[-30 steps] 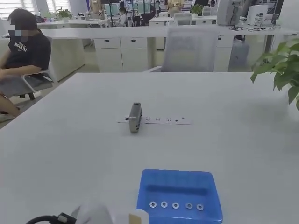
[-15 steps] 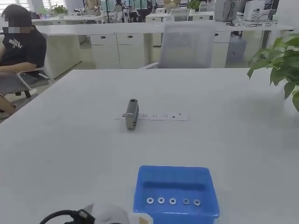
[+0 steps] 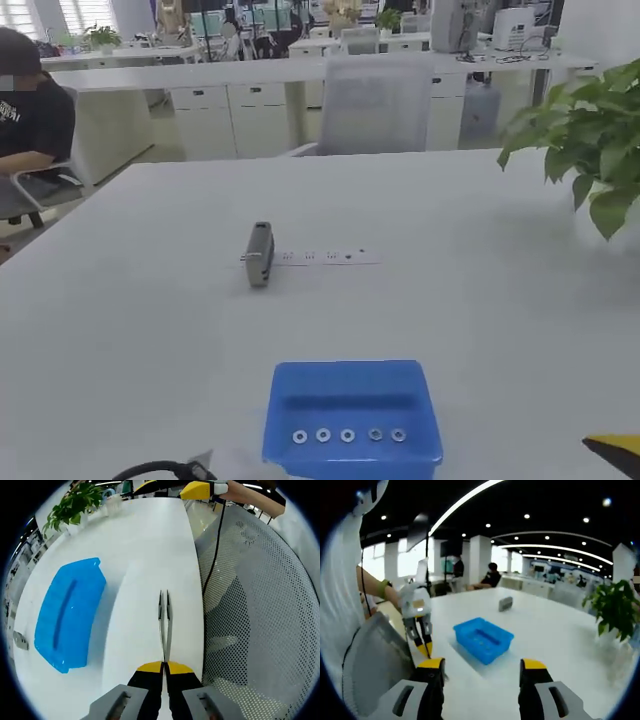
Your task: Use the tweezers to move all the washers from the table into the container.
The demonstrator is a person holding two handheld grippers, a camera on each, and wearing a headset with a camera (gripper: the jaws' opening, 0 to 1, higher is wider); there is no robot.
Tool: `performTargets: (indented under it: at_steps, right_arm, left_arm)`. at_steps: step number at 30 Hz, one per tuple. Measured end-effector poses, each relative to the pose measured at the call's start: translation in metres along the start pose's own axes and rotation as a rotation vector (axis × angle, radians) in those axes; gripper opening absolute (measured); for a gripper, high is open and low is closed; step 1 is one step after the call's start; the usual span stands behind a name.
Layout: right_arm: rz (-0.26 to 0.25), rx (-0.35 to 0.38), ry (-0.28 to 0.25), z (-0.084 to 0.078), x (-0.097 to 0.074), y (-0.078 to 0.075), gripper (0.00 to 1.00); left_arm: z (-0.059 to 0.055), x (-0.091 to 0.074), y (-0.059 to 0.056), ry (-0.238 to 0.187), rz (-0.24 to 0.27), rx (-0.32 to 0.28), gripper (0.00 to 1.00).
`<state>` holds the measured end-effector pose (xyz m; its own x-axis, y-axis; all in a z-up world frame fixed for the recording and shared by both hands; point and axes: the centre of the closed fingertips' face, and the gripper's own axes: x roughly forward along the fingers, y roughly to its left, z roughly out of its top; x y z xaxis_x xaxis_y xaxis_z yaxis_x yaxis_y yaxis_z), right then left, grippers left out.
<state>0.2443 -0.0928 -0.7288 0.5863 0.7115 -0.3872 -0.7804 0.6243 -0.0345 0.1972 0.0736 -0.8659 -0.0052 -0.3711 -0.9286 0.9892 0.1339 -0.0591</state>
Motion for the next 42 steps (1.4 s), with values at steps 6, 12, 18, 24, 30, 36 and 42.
performTargets:
  at_steps: [6, 12, 18, 24, 30, 36, 42]
  right_arm:
    - [-0.019, 0.03, 0.005, -0.016, -0.006, -0.004, 0.58]
    - [-0.039, 0.056, -0.03, -0.012, -0.01, -0.005, 0.58]
    - [-0.074, 0.111, -0.08, -0.009, -0.01, -0.014, 0.62]
    - [-0.09, 0.089, -0.075, -0.015, -0.008, -0.016, 0.67]
    - [-0.1, 0.143, -0.148, -0.008, -0.01, -0.023, 0.72]
    - [-0.109, 0.17, -0.226, 0.006, -0.009, -0.022, 0.78]
    - [-0.152, 0.122, -0.215, 0.006, -0.011, -0.027, 0.81]
  left_arm:
    - [-0.003, -0.001, 0.0, 0.015, 0.006, -0.026, 0.0]
    - [-0.008, -0.015, 0.001, -0.042, 0.07, -0.11, 0.02]
    - [-0.011, -0.047, 0.005, -0.203, 0.193, -0.273, 0.13]
    - [-0.013, -0.084, 0.014, -0.494, 0.348, -0.503, 0.28]
    - [-0.012, -0.124, 0.026, -0.754, 0.549, -0.615, 0.5]
    - [0.002, -0.155, 0.036, -0.944, 0.688, -0.623, 0.72]
    - [0.006, -0.163, 0.041, -1.048, 0.701, -0.656, 0.88]
